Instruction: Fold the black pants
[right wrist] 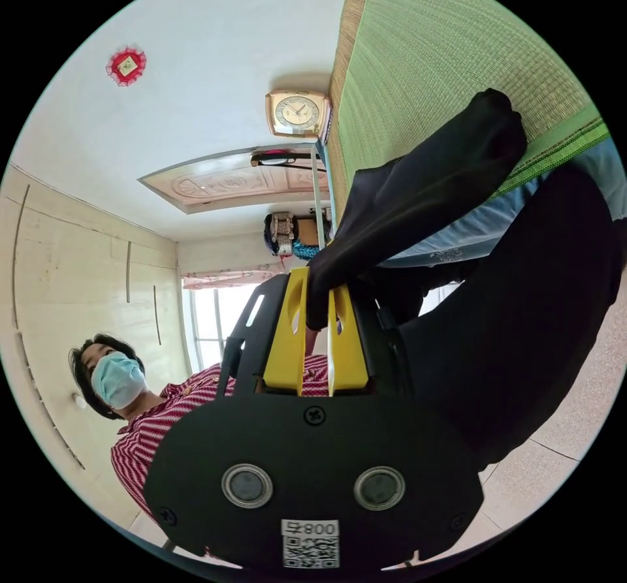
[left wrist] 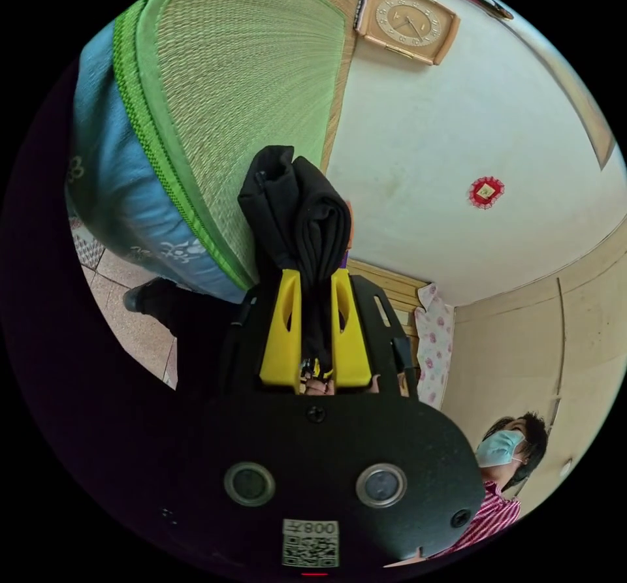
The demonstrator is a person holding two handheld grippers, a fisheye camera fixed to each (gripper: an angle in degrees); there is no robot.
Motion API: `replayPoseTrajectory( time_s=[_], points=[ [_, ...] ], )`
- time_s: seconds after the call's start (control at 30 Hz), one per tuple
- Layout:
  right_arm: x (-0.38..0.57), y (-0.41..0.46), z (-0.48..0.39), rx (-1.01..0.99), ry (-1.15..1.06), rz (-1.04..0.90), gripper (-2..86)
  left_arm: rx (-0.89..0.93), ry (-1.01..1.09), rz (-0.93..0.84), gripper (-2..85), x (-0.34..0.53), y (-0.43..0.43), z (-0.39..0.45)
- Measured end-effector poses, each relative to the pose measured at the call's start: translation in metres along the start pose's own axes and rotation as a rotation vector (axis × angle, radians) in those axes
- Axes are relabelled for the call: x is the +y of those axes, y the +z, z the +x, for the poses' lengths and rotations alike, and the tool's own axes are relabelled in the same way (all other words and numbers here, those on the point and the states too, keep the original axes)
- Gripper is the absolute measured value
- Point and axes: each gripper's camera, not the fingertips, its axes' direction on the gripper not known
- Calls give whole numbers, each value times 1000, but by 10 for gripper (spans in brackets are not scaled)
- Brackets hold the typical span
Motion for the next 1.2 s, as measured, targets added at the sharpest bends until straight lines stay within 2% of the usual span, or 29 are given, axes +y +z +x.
replayPoseTrajectory(
  time_s=[0.27, 0.53, 0.67, 0.83, 0.9, 1.0, 1.13, 1.2],
  points=[
    [-41, -44, 1, -75, -44, 34, 13, -41, 46, -34, 76, 17, 79, 25],
    [-94, -150, -67, -86, -168, 181, 9, -70, 141, -238, 73, 20, 250, 95],
    [-93, -247, -151, -60, -286, 319, 8, -11, 225, -362, 73, 44, 355, 151],
    [-60, -382, -285, 17, -507, 497, 9, 144, 438, -592, 73, 118, 538, 260],
    [-32, -449, -342, 88, -609, 584, 9, 188, 514, -667, 73, 150, 596, 286],
    [3, -518, -377, 196, -665, 687, 9, 233, 596, -757, 74, 200, 682, 303],
    [23, -581, -340, 271, -557, 778, 13, 132, 633, -854, 75, 248, 787, 264],
    [23, -609, -268, 279, -386, 836, 18, -6, 622, -902, 75, 257, 829, 225]
  ],
)
